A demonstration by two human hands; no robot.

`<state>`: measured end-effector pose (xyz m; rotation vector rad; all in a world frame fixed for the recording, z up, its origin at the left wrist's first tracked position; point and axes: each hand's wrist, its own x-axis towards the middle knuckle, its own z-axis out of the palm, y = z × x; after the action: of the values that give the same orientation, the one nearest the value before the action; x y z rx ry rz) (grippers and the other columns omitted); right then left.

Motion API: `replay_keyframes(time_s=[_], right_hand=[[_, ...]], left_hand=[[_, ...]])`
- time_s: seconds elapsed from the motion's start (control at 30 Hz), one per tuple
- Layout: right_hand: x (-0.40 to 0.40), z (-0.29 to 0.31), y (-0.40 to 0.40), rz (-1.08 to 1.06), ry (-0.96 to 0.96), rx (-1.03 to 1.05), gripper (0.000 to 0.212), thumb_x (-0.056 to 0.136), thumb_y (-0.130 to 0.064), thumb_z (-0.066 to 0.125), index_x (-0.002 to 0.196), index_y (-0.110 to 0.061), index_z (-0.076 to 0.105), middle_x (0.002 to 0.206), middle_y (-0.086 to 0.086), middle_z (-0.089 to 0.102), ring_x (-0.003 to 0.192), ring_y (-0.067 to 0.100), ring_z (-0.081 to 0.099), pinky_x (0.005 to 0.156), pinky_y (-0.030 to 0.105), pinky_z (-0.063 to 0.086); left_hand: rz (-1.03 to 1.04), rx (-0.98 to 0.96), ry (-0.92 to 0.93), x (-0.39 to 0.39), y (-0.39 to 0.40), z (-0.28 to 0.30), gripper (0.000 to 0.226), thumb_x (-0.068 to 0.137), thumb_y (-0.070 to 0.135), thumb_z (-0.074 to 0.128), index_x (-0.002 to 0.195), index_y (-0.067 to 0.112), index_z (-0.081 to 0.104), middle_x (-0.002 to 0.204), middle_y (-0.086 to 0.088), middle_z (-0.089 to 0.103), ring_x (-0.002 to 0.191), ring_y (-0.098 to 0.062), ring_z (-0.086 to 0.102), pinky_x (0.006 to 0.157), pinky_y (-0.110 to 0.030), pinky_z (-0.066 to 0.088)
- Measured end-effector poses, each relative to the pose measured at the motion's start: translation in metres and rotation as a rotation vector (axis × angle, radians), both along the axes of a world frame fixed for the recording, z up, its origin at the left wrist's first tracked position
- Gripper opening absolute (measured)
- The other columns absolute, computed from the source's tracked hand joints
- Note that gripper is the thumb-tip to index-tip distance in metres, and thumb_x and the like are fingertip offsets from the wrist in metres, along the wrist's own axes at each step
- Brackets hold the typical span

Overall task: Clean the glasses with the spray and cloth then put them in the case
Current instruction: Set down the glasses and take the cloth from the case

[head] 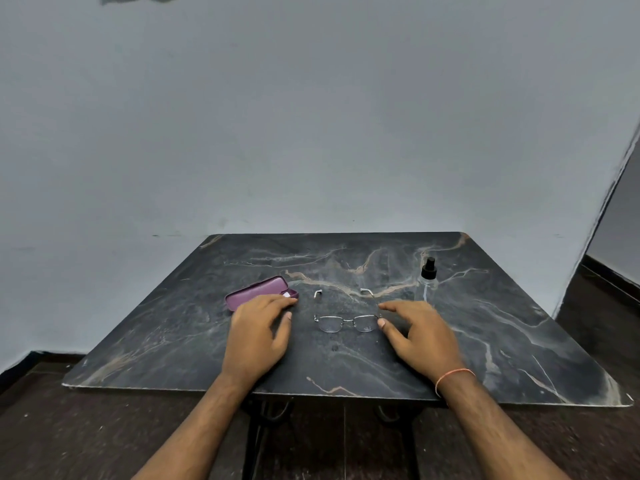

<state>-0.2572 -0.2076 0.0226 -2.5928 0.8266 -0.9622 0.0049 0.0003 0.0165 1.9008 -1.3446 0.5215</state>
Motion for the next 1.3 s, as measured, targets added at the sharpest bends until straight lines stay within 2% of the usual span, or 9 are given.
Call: replay_keyframes(time_s=[0.17,0.23,0.3,0.43,0.6,0.8,1.0,1.2,1.3], right_hand=[[0.002,0.004,0.006,0.027,-0.082,-0.149,0.035,0.094,-0.042,0.074,0.127,-0.031,0.071,0.128,-0.016,0.059,0.119,0.009,0.054,0.100,0.024,0.047],[0.003,0.006,0.010,0.049,-0.086,-0.176,0.035,0.094,-0.040,0.075,0.127,-0.030,0.071,0.127,-0.015,0.059,0.119,0.010,0.055,0.100,0.025,0.049],[0.003,0.007,0.013,0.076,-0.098,-0.202,0.033,0.095,-0.036,0.075,0.127,-0.028,0.071,0.126,-0.014,0.060,0.118,0.011,0.056,0.100,0.026,0.049],[0.012,0.008,0.016,0.130,-0.106,-0.247,0.025,0.097,-0.033,0.072,0.121,-0.026,0.074,0.121,-0.011,0.064,0.114,0.015,0.059,0.099,0.032,0.051],[0.056,0.023,0.040,0.152,-0.059,-0.293,0.019,0.099,-0.042,0.065,0.112,-0.034,0.076,0.110,-0.018,0.066,0.106,0.012,0.060,0.086,0.038,0.052],[0.134,0.054,0.079,0.126,0.124,-0.305,0.029,0.101,-0.055,0.052,0.111,-0.040,0.076,0.107,-0.021,0.069,0.105,0.014,0.057,0.080,0.039,0.048],[0.191,0.065,0.101,0.032,0.443,-0.246,0.035,0.101,-0.053,0.049,0.111,-0.036,0.077,0.119,-0.009,0.070,0.117,0.025,0.054,0.088,0.044,0.042],[0.228,0.065,0.104,-0.047,0.614,-0.118,0.036,0.091,-0.054,0.060,0.108,-0.029,0.079,0.118,0.001,0.072,0.121,0.029,0.058,0.099,0.046,0.046],[0.238,0.064,0.103,-0.094,0.654,-0.053,0.040,0.081,-0.052,0.068,0.109,-0.024,0.075,0.119,0.004,0.072,0.115,0.030,0.065,0.097,0.044,0.051]], left_hand=[[0.411,0.019,0.312,0.037,0.041,-0.002,0.027,0.102,0.040,0.068,0.128,0.040,0.072,0.136,0.008,0.066,0.132,-0.029,0.060,0.108,-0.059,0.045],[0.486,0.101,0.486,0.045,0.051,0.000,0.031,0.103,0.053,0.062,0.132,0.047,0.070,0.144,0.005,0.064,0.140,-0.034,0.055,0.114,-0.061,0.039],[0.509,0.161,0.556,0.048,0.051,0.001,0.036,0.104,0.064,0.052,0.134,0.051,0.067,0.147,0.004,0.065,0.143,-0.033,0.053,0.119,-0.060,0.032],[0.505,0.300,0.504,0.047,0.043,0.003,0.042,0.102,0.071,0.044,0.134,0.054,0.066,0.149,0.013,0.064,0.146,-0.025,0.049,0.120,-0.062,0.026],[0.480,0.309,0.507,0.050,0.046,0.001,0.043,0.102,0.072,0.047,0.135,0.051,0.066,0.149,0.015,0.063,0.147,-0.021,0.048,0.123,-0.067,0.022],[0.436,0.298,0.503,0.047,0.049,0.002,0.042,0.097,0.071,0.057,0.134,0.051,0.065,0.144,0.022,0.064,0.145,-0.012,0.052,0.124,-0.072,0.016],[0.425,0.251,0.531,0.046,0.048,0.001,0.044,0.092,0.073,0.064,0.128,0.049,0.070,0.136,0.026,0.069,0.137,-0.005,0.060,0.127,-0.070,0.011],[0.415,0.232,0.525,0.046,0.050,-0.001,0.051,0.088,0.078,0.067,0.128,0.047,0.071,0.134,0.029,0.069,0.132,0.001,0.063,0.129,-0.069,0.000],[0.417,0.227,0.508,0.045,0.050,-0.001,0.056,0.086,0.081,0.066,0.129,0.046,0.071,0.134,0.029,0.070,0.131,0.003,0.063,0.128,-0.071,-0.004]])
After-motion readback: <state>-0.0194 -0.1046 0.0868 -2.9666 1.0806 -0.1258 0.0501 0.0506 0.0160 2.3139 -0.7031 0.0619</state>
